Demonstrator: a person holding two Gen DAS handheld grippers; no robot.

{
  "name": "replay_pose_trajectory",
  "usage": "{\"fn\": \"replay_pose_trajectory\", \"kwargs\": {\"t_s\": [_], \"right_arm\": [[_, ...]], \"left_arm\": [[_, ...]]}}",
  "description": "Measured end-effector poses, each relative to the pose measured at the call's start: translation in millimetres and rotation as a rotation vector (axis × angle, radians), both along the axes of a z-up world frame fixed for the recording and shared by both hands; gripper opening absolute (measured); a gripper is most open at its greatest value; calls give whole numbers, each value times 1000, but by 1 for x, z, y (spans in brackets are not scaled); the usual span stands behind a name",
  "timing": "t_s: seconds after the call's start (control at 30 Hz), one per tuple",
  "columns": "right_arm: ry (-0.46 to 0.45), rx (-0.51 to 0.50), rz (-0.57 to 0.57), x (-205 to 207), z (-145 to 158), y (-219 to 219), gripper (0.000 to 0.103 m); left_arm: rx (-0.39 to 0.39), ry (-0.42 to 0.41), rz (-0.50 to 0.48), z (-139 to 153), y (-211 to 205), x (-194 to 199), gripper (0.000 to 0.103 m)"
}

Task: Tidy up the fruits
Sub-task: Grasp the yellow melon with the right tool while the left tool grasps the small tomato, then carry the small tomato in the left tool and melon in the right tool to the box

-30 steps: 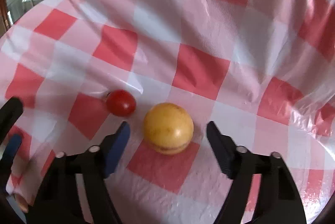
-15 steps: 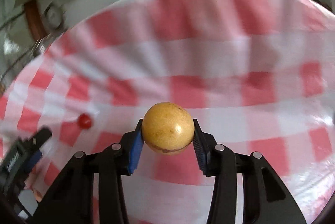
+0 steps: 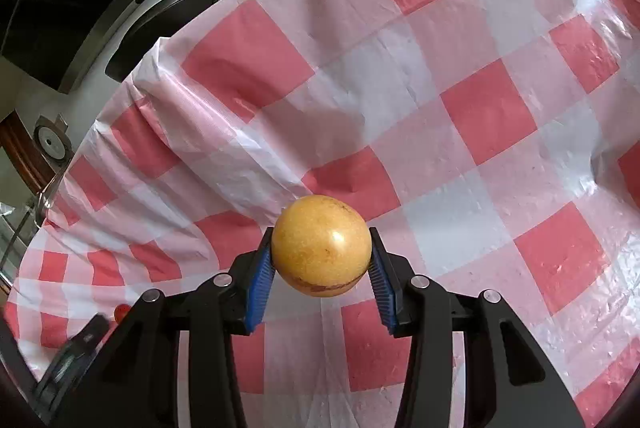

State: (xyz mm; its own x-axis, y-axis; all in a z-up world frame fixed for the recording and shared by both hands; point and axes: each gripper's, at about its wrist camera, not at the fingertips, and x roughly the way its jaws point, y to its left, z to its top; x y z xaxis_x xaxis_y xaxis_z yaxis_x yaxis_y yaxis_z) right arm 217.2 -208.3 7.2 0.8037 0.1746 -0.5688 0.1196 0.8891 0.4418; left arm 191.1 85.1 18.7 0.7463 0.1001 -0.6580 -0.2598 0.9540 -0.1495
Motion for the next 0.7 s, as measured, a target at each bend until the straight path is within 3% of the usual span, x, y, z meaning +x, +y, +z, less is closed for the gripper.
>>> {"fn": "replay_pose_trajectory", "kwargs": {"t_s": [0.2, 0.37, 0.53, 0.6, 0.63, 0.7], "right_arm": [[5, 18, 16, -5, -2, -7, 44], [7, 17, 34, -2, -3, 2, 44], [6, 15, 42, -3, -2, 6, 44], [8, 16, 41, -3, -2, 6, 44], [8, 15, 42, -3, -1, 6, 44], [11, 13, 45, -4, -1, 8, 44]], "left_arm": [[55, 96, -14, -9, 0, 33, 84], [88, 171, -38, -18, 2, 50, 68], [85, 208, -47, -24, 7, 60, 66], [113, 212, -43, -24, 6, 61, 51], [120, 207, -55, -23, 5, 60, 38], [125, 206, -73, -23, -1, 58, 38]]}}
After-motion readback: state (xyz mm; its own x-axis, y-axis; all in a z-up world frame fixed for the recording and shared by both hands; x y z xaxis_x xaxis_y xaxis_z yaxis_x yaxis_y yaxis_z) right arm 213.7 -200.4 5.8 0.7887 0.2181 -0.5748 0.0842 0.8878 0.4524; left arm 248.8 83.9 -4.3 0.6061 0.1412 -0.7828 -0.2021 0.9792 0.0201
